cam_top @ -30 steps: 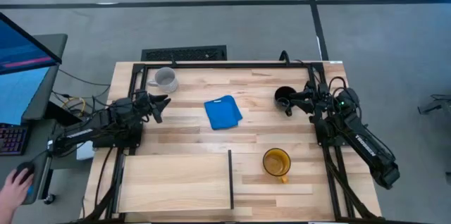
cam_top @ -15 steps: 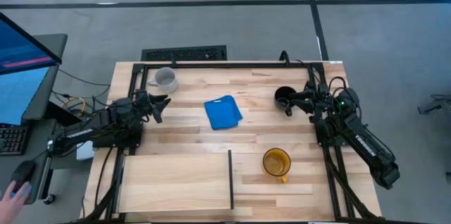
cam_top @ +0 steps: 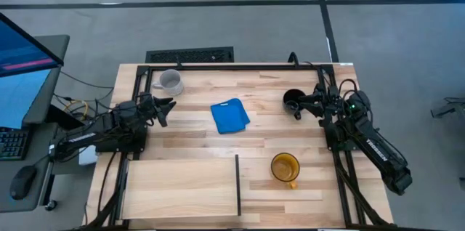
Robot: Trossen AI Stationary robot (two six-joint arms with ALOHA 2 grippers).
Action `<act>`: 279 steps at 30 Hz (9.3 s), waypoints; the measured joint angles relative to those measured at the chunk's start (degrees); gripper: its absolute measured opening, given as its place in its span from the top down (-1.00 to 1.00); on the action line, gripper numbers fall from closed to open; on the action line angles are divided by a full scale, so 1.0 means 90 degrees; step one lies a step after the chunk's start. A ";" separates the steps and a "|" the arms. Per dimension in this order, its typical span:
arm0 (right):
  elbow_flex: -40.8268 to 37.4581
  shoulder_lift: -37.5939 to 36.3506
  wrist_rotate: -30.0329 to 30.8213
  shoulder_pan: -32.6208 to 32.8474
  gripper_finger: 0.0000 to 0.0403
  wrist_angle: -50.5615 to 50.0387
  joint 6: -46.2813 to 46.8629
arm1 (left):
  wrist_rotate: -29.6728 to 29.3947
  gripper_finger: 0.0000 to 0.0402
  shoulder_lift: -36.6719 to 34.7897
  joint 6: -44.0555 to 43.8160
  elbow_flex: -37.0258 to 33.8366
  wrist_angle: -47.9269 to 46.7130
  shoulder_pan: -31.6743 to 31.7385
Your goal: Stack small to large cups/mugs on shelf
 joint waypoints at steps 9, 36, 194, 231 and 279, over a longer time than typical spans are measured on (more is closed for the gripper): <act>-0.0002 0.0000 0.0000 0.0000 0.16 0.0000 0.0001 | 0.0002 0.37 0.0002 0.0000 -0.0002 0.0002 0.0000; 0.0000 0.0000 0.0000 0.0000 0.16 0.0001 0.0000 | 0.0002 0.37 0.0002 0.0000 -0.0002 0.0002 0.0000; -0.0001 0.0001 0.1186 0.0000 0.16 0.0071 0.0387 | -0.1117 0.37 0.0002 0.0238 -0.0002 0.0051 0.0001; 0.1013 0.0001 0.1871 0.0001 0.16 0.0725 0.0385 | -0.1121 0.37 0.0002 0.1139 -0.0046 0.0684 0.0000; 0.3257 0.0676 0.1918 0.0009 0.24 -0.2328 0.0283 | -0.0344 0.37 0.0002 0.1537 -0.0002 0.1384 0.0002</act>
